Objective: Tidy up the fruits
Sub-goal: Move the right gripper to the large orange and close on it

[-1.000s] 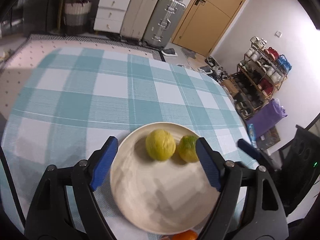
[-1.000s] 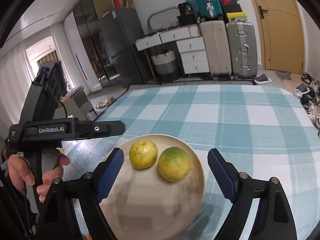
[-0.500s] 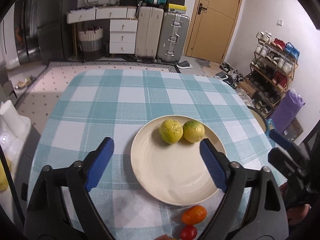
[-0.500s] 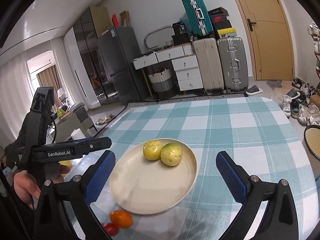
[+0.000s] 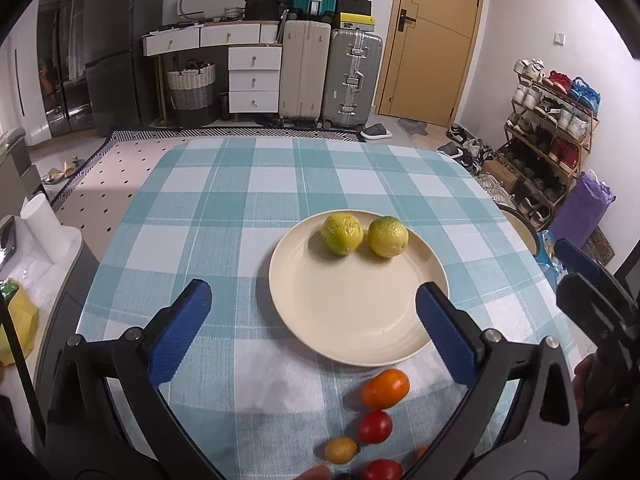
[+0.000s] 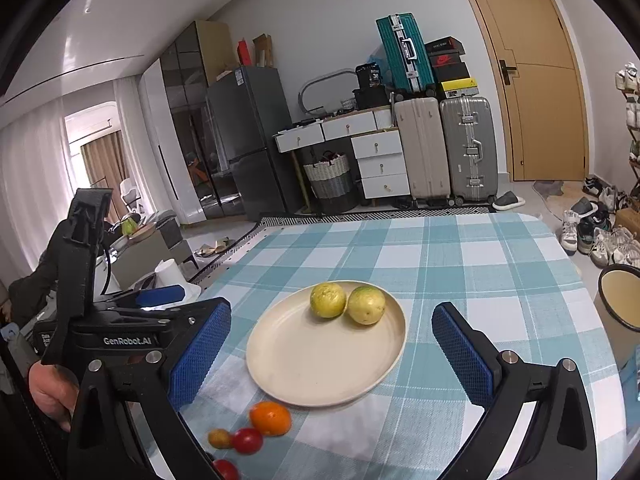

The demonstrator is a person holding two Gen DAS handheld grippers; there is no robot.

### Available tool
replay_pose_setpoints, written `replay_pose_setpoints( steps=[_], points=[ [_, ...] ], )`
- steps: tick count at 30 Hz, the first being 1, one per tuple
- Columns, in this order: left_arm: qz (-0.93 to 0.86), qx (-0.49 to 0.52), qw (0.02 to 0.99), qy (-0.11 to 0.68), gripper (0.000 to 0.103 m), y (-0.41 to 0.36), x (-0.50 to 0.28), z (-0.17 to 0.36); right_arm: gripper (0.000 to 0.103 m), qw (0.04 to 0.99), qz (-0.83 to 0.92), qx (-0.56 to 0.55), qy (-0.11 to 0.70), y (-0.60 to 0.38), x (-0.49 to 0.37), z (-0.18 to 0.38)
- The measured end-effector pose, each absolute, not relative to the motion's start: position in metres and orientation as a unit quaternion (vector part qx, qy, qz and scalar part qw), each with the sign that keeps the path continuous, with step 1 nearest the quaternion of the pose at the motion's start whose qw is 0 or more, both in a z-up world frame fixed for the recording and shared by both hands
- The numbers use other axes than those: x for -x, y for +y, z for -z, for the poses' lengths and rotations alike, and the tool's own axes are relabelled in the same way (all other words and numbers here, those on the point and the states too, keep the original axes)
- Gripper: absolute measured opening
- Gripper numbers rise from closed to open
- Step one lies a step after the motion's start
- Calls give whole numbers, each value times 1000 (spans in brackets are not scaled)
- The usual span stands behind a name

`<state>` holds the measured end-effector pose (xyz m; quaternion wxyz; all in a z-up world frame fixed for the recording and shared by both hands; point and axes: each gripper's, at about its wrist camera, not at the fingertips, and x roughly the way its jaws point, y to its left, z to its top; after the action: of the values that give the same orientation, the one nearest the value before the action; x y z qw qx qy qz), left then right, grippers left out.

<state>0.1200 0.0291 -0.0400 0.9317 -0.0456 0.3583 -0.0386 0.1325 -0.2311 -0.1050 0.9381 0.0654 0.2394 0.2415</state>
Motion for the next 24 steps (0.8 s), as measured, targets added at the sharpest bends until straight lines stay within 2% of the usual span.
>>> replay_pose_setpoints(
  steps=[13,24],
  points=[
    [24,52,933,355,102,42,-88,55,103,934,-255,-62,242,-224,-105,106],
    [20,67,918,391,102,56,-71,95,103,915,-261,-71,299,-212,-102,136]
  ],
)
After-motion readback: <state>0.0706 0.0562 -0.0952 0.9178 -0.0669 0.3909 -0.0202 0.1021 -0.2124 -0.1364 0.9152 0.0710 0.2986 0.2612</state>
